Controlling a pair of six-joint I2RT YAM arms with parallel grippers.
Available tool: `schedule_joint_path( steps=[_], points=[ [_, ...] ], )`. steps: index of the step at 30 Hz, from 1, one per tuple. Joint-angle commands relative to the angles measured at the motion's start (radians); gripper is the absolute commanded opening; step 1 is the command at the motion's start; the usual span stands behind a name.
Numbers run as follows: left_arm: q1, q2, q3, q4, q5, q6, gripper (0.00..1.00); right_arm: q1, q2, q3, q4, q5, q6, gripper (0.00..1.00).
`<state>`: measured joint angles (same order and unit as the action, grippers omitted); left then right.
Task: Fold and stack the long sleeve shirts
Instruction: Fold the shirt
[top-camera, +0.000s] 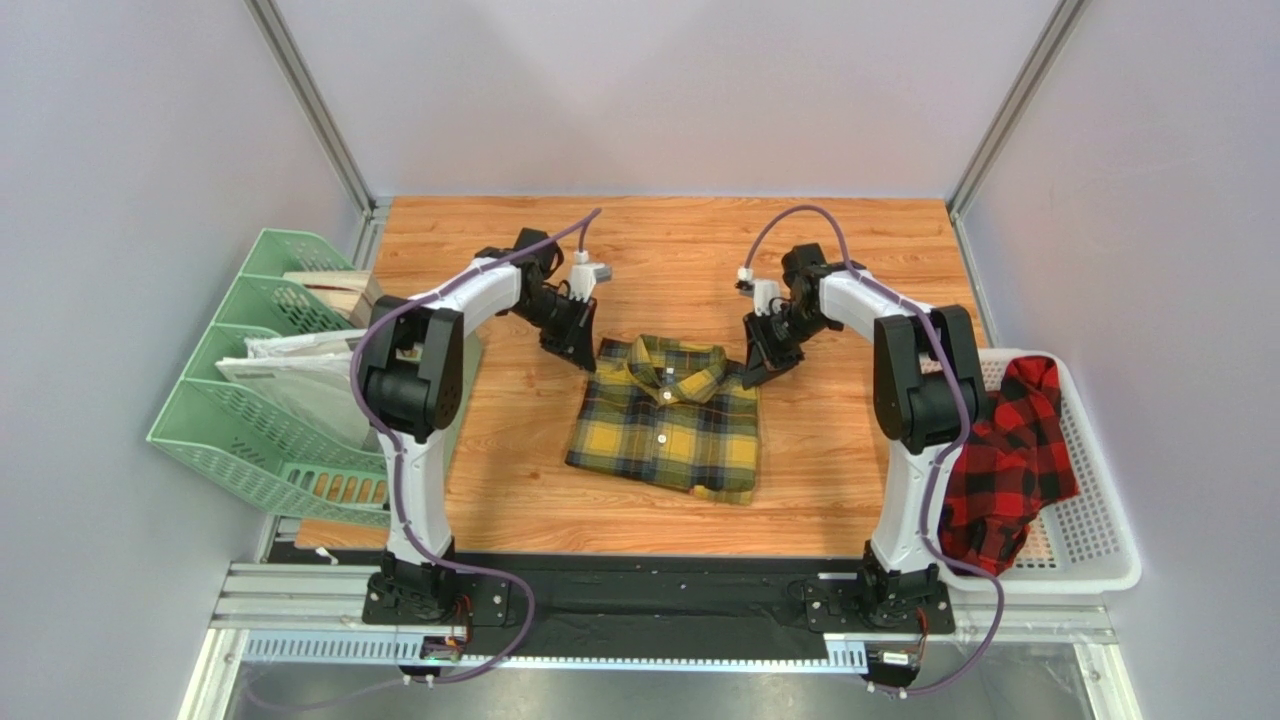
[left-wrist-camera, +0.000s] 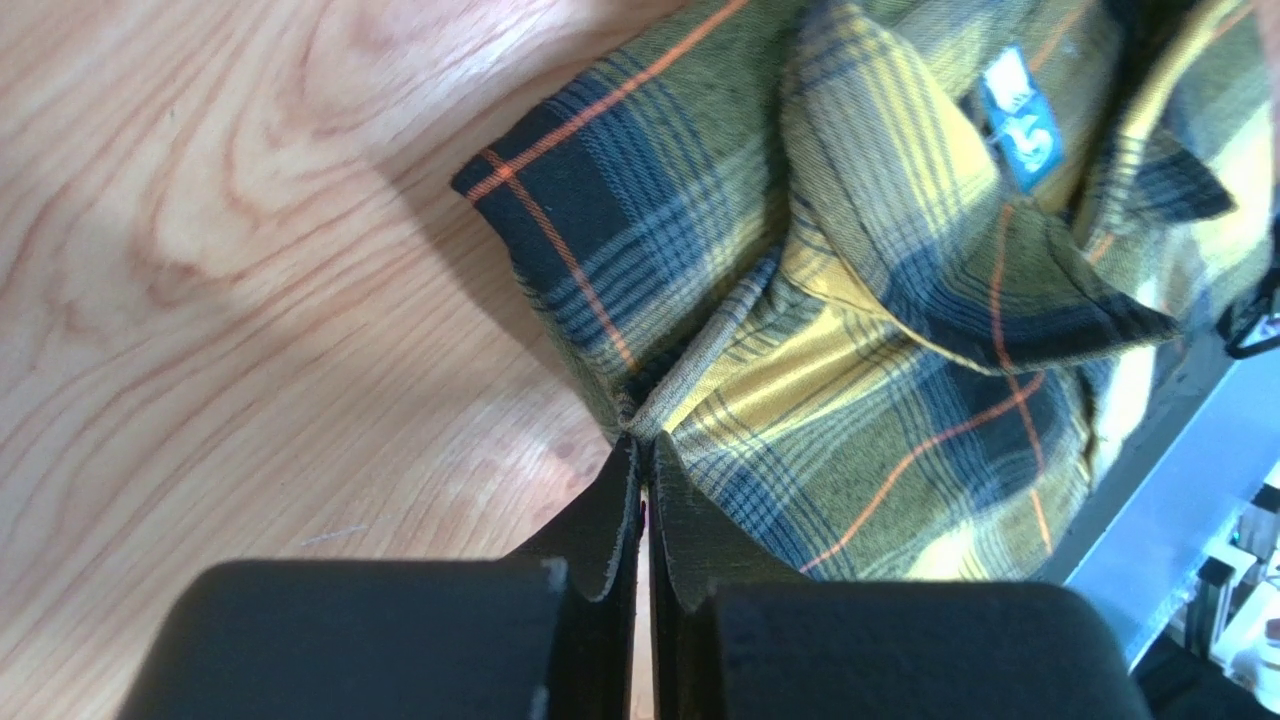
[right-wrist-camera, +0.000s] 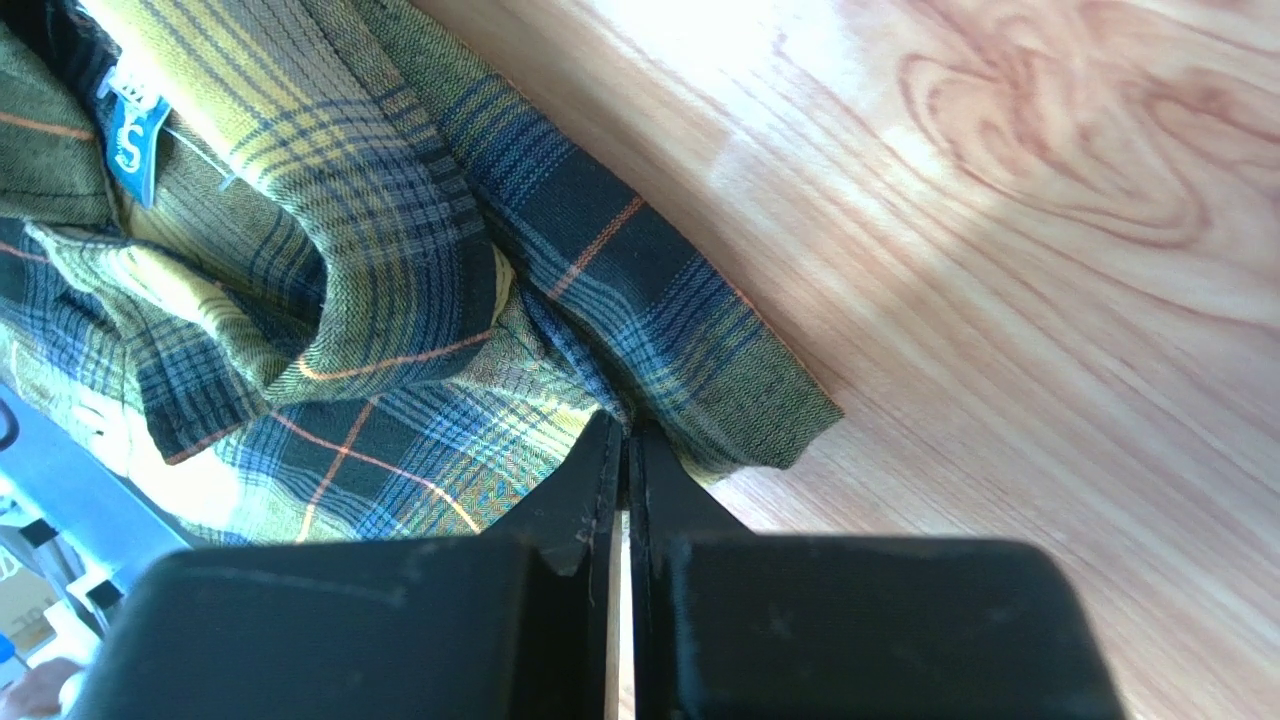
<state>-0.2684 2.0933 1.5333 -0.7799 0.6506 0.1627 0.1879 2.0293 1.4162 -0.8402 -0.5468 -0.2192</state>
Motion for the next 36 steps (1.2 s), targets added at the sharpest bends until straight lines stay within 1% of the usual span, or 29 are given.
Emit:
schedule_joint_path(
  steps=[1, 3, 5, 7, 12, 17, 18, 21, 23, 24, 25, 27, 28, 29, 30, 31, 32, 33, 34, 35, 36],
  points=[
    [0.006, -0.117, 0.002, 0.071, 0.083, 0.011, 0.0, -0.022, -0.07, 0.024, 0.012, 0.03, 0.006, 0.0],
    [0.002, -0.17, -0.013, 0.087, 0.116, -0.006, 0.0, -0.025, -0.107, 0.027, 0.003, -0.002, 0.006, 0.0],
    [-0.003, -0.194, -0.015, 0.094, 0.142, -0.017, 0.0, -0.03, -0.144, 0.024, -0.011, -0.016, 0.004, 0.0],
    [-0.017, -0.193, -0.006, 0.097, 0.139, -0.015, 0.0, -0.036, -0.153, 0.015, -0.019, -0.013, -0.006, 0.0],
    [-0.046, -0.092, 0.056, 0.085, 0.121, -0.018, 0.0, -0.065, -0.1, 0.007, -0.019, 0.027, -0.02, 0.0],
    [-0.043, 0.055, 0.119, 0.057, 0.002, -0.054, 0.0, -0.076, -0.026, 0.016, 0.009, 0.07, -0.031, 0.0],
    [-0.043, 0.069, 0.131, 0.054, -0.011, -0.066, 0.0, -0.074, 0.008, 0.026, 0.013, 0.073, -0.026, 0.0],
    [-0.032, 0.112, 0.174, 0.024, -0.065, -0.08, 0.0, -0.076, 0.041, 0.058, 0.015, 0.102, -0.012, 0.0],
    [-0.022, 0.123, 0.191, 0.019, -0.068, -0.083, 0.07, -0.076, 0.04, 0.066, 0.015, 0.114, -0.011, 0.0],
    [-0.02, 0.126, 0.203, 0.015, -0.066, -0.083, 0.11, -0.076, 0.036, 0.07, 0.007, 0.114, -0.011, 0.03],
    [-0.017, 0.119, 0.211, 0.007, -0.045, -0.077, 0.21, -0.076, 0.026, 0.075, -0.005, 0.114, -0.012, 0.07],
    [-0.003, 0.082, 0.194, 0.002, 0.018, -0.057, 0.29, -0.08, 0.003, 0.096, -0.049, 0.113, -0.022, 0.16],
    [0.003, 0.006, 0.165, 0.016, 0.088, -0.042, 0.37, -0.088, -0.036, 0.102, -0.066, 0.11, -0.026, 0.22],
    [0.014, -0.042, 0.125, 0.033, 0.128, -0.032, 0.41, -0.09, -0.058, 0.116, -0.085, 0.093, -0.032, 0.33],
    [0.02, -0.094, 0.035, 0.065, 0.167, -0.031, 0.45, -0.091, -0.088, 0.122, -0.118, 0.084, -0.045, 0.38],
    [0.023, -0.187, -0.01, 0.068, 0.225, -0.029, 0.51, -0.091, -0.139, 0.124, -0.131, 0.05, -0.051, 0.44],
    [0.023, -0.231, -0.095, 0.067, 0.254, -0.034, 0.52, -0.091, -0.171, 0.124, -0.141, 0.026, -0.052, 0.53],
    [0.023, -0.271, -0.143, 0.061, 0.282, -0.038, 0.55, -0.088, -0.197, 0.116, -0.143, 0.006, -0.051, 0.55],
    [0.023, -0.344, -0.194, 0.064, 0.325, -0.049, 0.57, -0.081, -0.217, 0.115, -0.143, -0.034, -0.049, 0.57],
    [0.023, -0.381, -0.297, 0.088, 0.348, -0.077, 0.58, -0.076, -0.25, 0.115, -0.145, -0.059, -0.052, 0.57],
    [0.023, -0.413, -0.346, 0.1, 0.369, -0.089, 0.58, -0.056, -0.26, 0.113, -0.14, -0.083, -0.051, 0.56]
  ],
)
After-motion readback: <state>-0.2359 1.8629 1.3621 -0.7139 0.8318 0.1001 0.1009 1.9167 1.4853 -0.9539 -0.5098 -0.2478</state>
